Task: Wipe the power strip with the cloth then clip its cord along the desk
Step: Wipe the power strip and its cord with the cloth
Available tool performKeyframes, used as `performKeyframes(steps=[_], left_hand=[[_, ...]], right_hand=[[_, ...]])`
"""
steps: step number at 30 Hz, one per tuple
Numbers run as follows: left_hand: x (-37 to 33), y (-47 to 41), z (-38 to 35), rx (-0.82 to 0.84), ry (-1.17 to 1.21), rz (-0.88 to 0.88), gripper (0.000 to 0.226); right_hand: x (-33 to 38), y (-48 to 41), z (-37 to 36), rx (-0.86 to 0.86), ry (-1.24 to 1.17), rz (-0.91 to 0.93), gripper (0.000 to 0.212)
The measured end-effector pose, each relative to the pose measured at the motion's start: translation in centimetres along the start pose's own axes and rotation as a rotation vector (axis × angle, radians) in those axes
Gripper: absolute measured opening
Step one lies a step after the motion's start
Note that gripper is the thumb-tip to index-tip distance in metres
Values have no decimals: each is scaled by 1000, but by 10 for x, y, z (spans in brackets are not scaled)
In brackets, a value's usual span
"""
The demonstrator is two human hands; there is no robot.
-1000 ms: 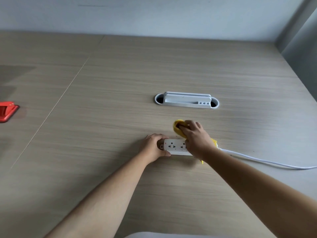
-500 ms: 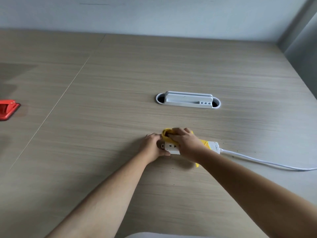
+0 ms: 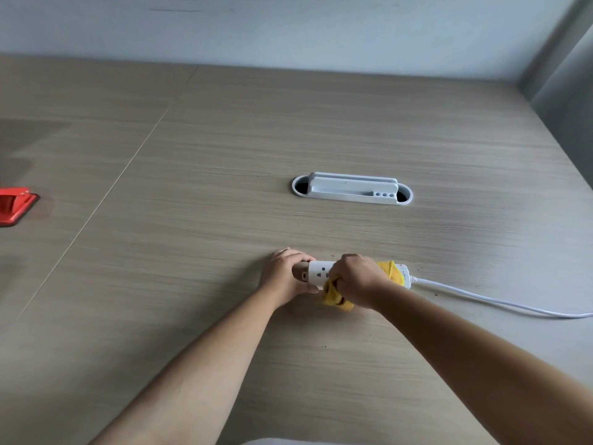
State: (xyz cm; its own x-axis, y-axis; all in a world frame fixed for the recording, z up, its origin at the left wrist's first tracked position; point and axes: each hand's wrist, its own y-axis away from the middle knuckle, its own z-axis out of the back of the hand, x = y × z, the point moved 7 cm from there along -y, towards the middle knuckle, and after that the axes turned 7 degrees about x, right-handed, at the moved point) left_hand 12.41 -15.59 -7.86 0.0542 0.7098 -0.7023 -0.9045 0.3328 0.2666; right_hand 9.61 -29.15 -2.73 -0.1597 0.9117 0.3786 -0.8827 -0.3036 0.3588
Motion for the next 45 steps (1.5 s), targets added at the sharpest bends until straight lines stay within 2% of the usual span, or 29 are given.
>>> performKeyframes(steps=[2, 4, 7, 9, 10, 12, 14, 17, 20, 22, 24, 25, 30, 32, 35, 38, 42, 45], left_hand=[[1, -1, 0, 9, -3, 9, 61], [1, -1, -1, 27, -23, 25, 65], [3, -3, -2, 22, -27, 21, 68], [2, -2, -2, 10, -25, 7, 60], [1, -1, -1, 6, -27, 6, 59], [0, -2, 0, 18, -36, 12, 62], [-1, -2, 0, 37, -56, 34, 67], [1, -3, 0, 39, -47, 40, 72], [1, -2, 1, 16, -36, 19, 63], [0, -1, 2, 25, -37, 20, 62], [-3, -1, 3, 44, -60, 32, 65], [-4, -2, 2, 55, -76, 41, 66], [-1, -2, 2, 44, -88, 43, 74], [-2, -2, 3, 37, -74, 38, 75], [-4, -2, 3, 62, -114, 55, 73], [-3, -2, 2, 43, -80, 27, 65], [1, -6, 0, 70, -71, 63, 73], [3, -5, 0, 63, -73, 64, 75]], right_hand=[[-6, 2, 16, -164, -23, -24, 27], [-1, 3, 22, -264, -37, 88, 38], [16, -2, -4, -29, 75, 196, 48], [14, 1, -10, 57, 53, 155, 39], [9, 1, -6, 43, 28, 102, 35], [1, 2, 12, -135, -15, 62, 32], [-2, 2, 19, -259, -14, 112, 42], [8, -4, -2, -49, 68, 167, 59], [8, -3, -8, 70, 35, 106, 41], [-2, 0, 6, -30, -2, 22, 31], [-6, 2, 25, -260, -98, 65, 35], [-6, 1, 28, -311, -103, 103, 40], [11, 2, -19, -21, 164, 272, 66], [2, 5, -19, -37, 201, 276, 66], [-5, 1, -6, -73, 209, 178, 65], [17, 10, -20, -26, 255, 335, 59], [12, 0, -11, -85, 255, 208, 59], [20, 3, -15, -91, 281, 314, 56]])
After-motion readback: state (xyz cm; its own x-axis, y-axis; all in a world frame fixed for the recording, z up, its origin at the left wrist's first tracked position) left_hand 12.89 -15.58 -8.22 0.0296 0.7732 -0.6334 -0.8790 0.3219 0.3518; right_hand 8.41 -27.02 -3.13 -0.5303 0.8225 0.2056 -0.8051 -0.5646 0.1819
